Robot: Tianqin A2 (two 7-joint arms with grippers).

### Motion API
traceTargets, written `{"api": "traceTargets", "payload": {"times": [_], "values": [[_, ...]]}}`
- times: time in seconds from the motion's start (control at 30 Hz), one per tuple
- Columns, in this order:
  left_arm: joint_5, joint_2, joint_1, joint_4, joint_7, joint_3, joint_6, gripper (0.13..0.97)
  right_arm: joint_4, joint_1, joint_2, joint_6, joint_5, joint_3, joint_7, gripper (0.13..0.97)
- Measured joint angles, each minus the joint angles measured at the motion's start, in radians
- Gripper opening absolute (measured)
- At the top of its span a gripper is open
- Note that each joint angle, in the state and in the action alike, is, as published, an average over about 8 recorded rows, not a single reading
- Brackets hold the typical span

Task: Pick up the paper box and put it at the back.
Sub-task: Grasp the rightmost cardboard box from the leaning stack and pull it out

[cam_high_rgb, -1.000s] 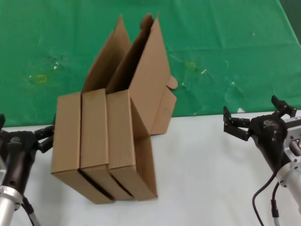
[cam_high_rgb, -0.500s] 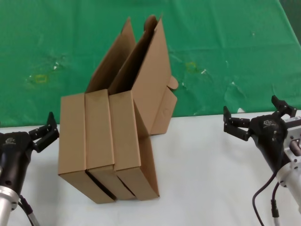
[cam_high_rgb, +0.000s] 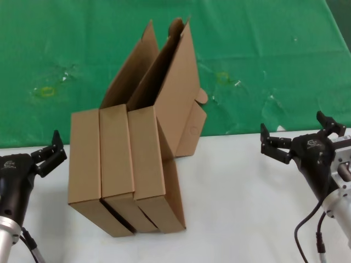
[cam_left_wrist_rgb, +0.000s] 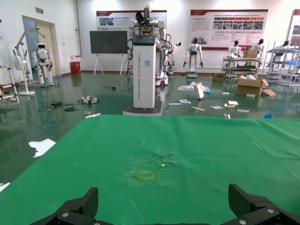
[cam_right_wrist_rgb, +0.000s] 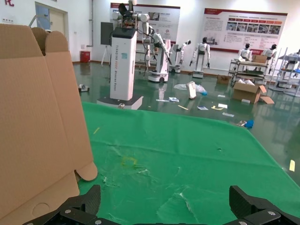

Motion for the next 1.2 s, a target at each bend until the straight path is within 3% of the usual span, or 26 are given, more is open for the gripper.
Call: {"api": "traceTargets", "payload": {"times": [0.63,0.8,1.03,1.2], "values": [[0.000,0.000,0.000,0.000,0.000,0.000,0.000,0.884,0.000,0.000,0.000,0.000,0.000,0.000,0.000,0.966],[0.000,0.000,0.000,0.000,0.000,0.000,0.000,0.793,-0.001,0.000,-0.005,-0.016,0.005,0.008,-0.009,0.966],[0.000,0.000,0.000,0.000,0.000,0.000,0.000,0.658,-0.027,0.003,-0.027,-0.242,0.103,0.083,-0.139,0.966],[0.000,0.000,0.000,0.000,0.000,0.000,0.000,0.524,-0.080,0.021,0.076,-0.470,0.267,0.039,-0.255,0.966]]}}
